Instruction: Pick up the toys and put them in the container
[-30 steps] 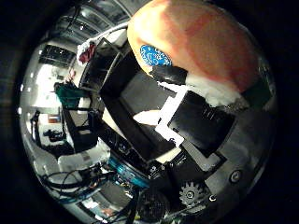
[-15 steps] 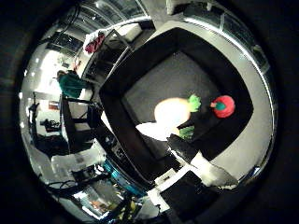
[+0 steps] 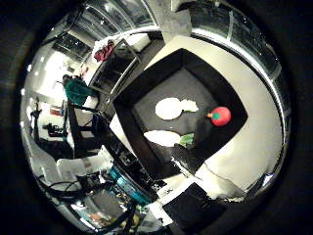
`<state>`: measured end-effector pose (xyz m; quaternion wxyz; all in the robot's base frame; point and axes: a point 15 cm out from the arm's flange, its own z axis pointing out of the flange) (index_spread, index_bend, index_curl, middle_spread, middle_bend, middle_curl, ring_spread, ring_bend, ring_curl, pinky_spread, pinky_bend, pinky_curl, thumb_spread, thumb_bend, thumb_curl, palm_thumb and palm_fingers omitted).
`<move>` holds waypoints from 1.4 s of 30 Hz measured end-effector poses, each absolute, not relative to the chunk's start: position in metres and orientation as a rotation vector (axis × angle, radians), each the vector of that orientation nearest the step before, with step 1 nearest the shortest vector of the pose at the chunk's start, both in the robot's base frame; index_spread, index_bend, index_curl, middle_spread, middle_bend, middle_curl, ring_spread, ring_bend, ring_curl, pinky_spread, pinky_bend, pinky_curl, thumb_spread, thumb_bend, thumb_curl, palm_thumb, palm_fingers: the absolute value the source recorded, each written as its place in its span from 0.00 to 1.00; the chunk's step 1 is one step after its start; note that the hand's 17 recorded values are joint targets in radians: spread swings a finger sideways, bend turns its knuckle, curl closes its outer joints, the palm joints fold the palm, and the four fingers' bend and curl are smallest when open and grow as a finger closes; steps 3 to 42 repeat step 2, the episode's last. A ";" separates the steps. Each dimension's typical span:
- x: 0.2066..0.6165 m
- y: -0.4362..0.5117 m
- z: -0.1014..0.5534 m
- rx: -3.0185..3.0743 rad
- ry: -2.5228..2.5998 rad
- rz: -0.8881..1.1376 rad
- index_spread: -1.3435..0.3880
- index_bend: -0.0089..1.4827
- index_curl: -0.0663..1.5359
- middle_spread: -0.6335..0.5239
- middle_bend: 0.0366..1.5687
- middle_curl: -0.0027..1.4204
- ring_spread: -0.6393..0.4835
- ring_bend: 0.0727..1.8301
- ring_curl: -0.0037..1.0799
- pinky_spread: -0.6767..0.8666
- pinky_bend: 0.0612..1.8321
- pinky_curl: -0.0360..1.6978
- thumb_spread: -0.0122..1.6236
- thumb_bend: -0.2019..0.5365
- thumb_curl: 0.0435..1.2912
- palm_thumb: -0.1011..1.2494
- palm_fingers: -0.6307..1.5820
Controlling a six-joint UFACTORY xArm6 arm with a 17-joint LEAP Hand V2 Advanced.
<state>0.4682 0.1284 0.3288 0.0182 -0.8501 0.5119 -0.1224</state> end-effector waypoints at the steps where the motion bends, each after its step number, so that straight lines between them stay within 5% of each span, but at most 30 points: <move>1: 0.466 0.120 0.331 -2.632 1.608 -0.383 0.49 0.12 0.20 0.64 0.09 0.17 0.81 0.18 0.21 0.77 0.36 0.22 0.60 0.24 0.23 0.59 0.27; 42: 0.464 0.110 0.334 -2.622 1.627 -0.387 0.49 0.12 0.20 0.64 0.09 0.17 0.81 0.18 0.21 0.77 0.36 0.22 0.60 0.24 0.23 0.59 0.27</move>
